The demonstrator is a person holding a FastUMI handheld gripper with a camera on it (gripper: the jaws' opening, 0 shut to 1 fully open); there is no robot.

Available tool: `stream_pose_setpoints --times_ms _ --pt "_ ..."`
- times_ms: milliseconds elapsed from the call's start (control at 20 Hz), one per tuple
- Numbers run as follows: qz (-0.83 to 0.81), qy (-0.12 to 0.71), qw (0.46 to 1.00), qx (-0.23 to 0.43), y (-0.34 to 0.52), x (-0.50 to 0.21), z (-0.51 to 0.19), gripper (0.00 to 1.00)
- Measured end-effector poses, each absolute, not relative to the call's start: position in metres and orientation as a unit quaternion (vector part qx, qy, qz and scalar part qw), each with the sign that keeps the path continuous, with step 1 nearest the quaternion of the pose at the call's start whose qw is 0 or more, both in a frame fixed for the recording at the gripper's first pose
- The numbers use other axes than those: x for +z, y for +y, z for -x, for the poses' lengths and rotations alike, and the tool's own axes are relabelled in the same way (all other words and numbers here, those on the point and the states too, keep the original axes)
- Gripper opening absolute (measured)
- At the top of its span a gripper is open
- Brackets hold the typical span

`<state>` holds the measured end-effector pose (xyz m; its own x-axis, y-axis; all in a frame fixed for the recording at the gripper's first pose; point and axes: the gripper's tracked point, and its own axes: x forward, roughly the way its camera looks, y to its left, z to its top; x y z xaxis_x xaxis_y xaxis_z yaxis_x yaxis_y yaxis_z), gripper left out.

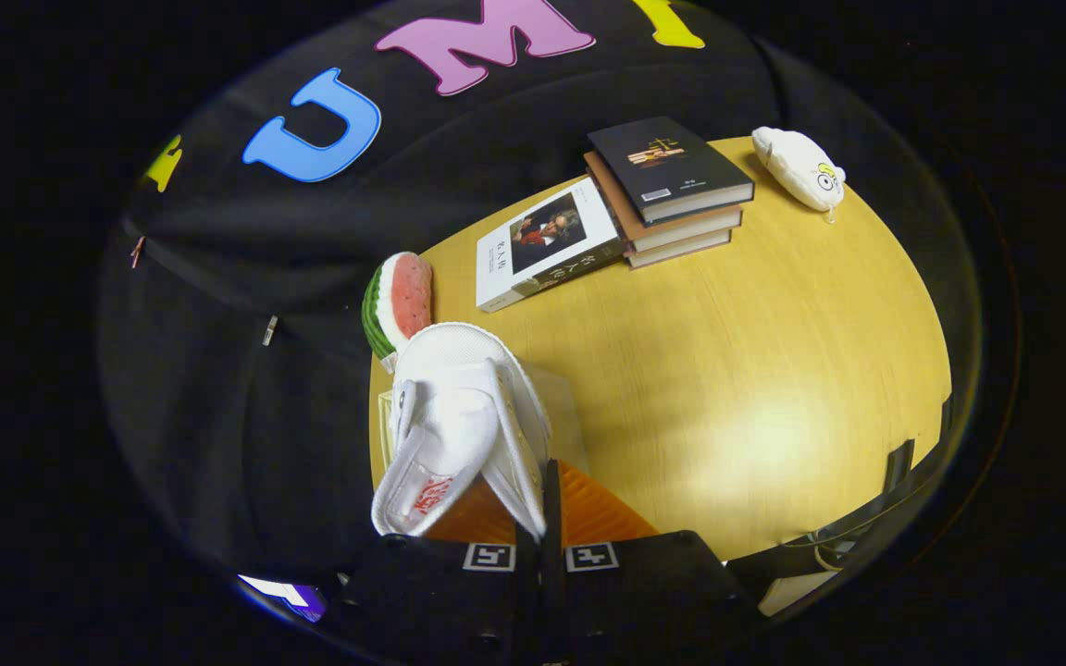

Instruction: Open the storage box then place both shoes into the box .Put the left shoe in first, then the right shoe, with the right side of both shoes facing outward in a uniform manner.

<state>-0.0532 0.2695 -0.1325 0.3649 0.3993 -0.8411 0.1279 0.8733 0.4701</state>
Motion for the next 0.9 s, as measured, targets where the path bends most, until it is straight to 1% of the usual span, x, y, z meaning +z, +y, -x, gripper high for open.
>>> stream_pose_setpoints --times_ms 250,550,650,750,850,900 --pt "-0.186 0.587 0.784 0.077 0.309 -0.162 0.061 0.06" --pt "-0.156 0.597 0.785 0.053 0.324 -0.184 0.055 0.06" --pt "-0.147 0.599 0.786 0.042 0.322 -0.19 0.054 0.07" --pt "-0.161 0.599 0.783 0.051 0.33 -0.189 0.052 0.11" --pt "-0.191 0.592 0.778 0.088 0.35 -0.176 0.049 0.43" --pt "-0.193 0.585 0.781 0.098 0.355 -0.173 0.045 0.62"
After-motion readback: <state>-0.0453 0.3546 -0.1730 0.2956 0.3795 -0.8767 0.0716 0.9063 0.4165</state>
